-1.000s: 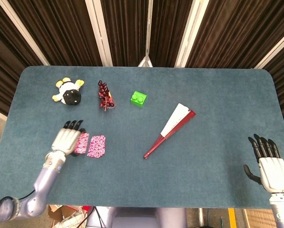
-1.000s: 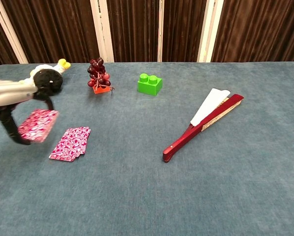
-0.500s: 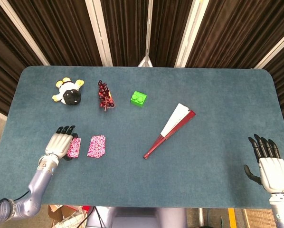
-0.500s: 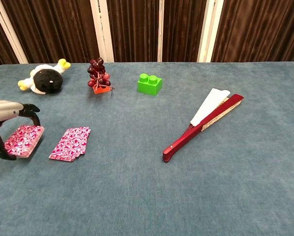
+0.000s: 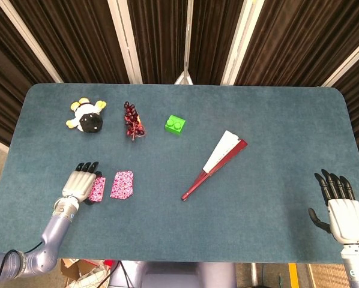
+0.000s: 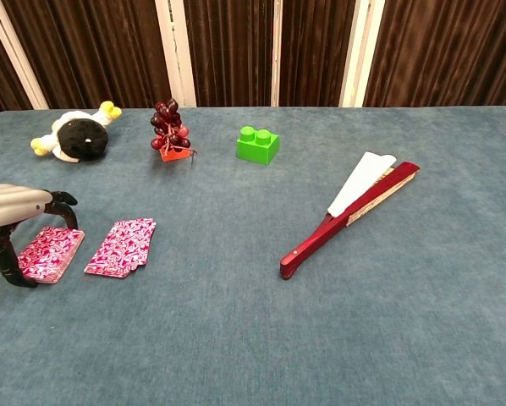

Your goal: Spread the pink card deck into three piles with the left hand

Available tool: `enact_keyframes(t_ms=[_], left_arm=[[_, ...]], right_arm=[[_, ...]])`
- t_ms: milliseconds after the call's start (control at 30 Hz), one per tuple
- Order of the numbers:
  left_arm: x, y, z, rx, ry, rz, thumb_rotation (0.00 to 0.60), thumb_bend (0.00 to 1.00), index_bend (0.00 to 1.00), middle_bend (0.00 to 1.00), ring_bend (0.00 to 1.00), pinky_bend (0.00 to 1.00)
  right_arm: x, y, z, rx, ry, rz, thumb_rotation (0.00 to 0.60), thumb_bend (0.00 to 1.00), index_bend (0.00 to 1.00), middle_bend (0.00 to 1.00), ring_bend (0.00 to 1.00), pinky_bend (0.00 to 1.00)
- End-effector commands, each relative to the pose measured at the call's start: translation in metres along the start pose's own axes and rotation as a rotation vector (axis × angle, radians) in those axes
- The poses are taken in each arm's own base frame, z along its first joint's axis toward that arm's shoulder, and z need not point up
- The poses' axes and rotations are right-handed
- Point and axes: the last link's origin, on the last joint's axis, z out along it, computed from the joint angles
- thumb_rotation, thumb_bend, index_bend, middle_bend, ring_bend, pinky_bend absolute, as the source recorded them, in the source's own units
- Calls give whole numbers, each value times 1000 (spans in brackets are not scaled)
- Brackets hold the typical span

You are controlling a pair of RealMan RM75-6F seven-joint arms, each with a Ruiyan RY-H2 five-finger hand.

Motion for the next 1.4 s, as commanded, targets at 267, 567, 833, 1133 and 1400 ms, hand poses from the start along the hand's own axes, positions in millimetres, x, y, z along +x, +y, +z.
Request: enact_keyframes(t_ms=[267,567,833,1133,1400], left_arm=[[6,-6,-3,17,0,2,600,231,247,0,0,11],[7,-6,-6,17,-18,8,600,199,196,0,0,10],[5,-7,-4,34,-28,16,600,213,283,0,0,10],[-1,-2,0,33,-29,9,600,363,478,0,0,12],[9,-3,-3,17,45,-43,600,401,547,0,0,23]], right_arm=[[0,0,0,0,-1,-2,600,366,0,0,0,51],[0,0,0,-1,0,-4,600,367,0,0,0,51],[0,0,0,0,0,-3,600,367,0,0,0,51],[0,0,0,-1,2,-3,600,367,0,0,0,51],[0,0,0,2,4,-3,600,365,0,0,0,51]])
